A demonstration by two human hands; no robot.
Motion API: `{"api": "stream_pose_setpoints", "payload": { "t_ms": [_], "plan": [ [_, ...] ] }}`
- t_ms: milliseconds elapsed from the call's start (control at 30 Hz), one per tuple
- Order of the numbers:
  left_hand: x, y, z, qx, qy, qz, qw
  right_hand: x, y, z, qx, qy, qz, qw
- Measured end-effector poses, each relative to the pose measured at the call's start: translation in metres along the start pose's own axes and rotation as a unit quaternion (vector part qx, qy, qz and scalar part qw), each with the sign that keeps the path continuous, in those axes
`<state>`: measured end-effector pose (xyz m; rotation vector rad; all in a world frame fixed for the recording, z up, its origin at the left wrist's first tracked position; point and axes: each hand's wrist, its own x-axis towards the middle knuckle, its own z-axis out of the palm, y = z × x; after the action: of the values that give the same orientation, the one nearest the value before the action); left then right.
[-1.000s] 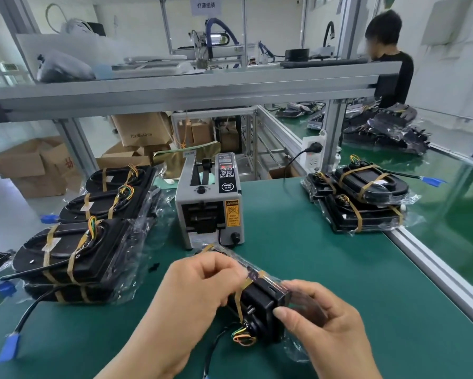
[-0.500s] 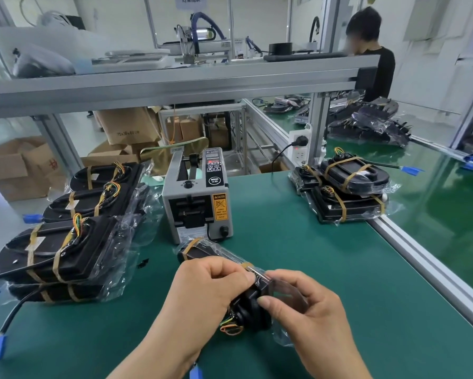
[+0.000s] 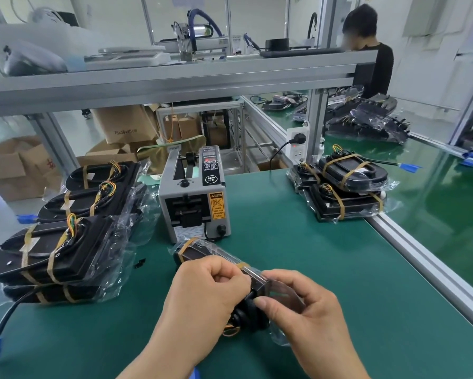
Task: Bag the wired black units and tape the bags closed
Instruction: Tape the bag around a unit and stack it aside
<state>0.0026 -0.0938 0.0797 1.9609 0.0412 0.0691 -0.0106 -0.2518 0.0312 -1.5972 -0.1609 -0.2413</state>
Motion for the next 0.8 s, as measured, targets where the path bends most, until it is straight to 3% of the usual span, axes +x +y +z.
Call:
{"api": "stream_pose_setpoints", "payload": {
  "t_ms": [467,800],
  "plan": [
    [-0.0007,-0.0042,0.0027,0.065,0.041,0.02,0.997,-0.0006,0.0046,0.0019,-0.015,0.01,-0.012,1.0],
    [0.0049,-0.0034,0.0006,0.064,0.016,0.021,0.998,0.0016,0.0046,0.001,-0.019,0.008,-0.011,1.0]
  ]
}}
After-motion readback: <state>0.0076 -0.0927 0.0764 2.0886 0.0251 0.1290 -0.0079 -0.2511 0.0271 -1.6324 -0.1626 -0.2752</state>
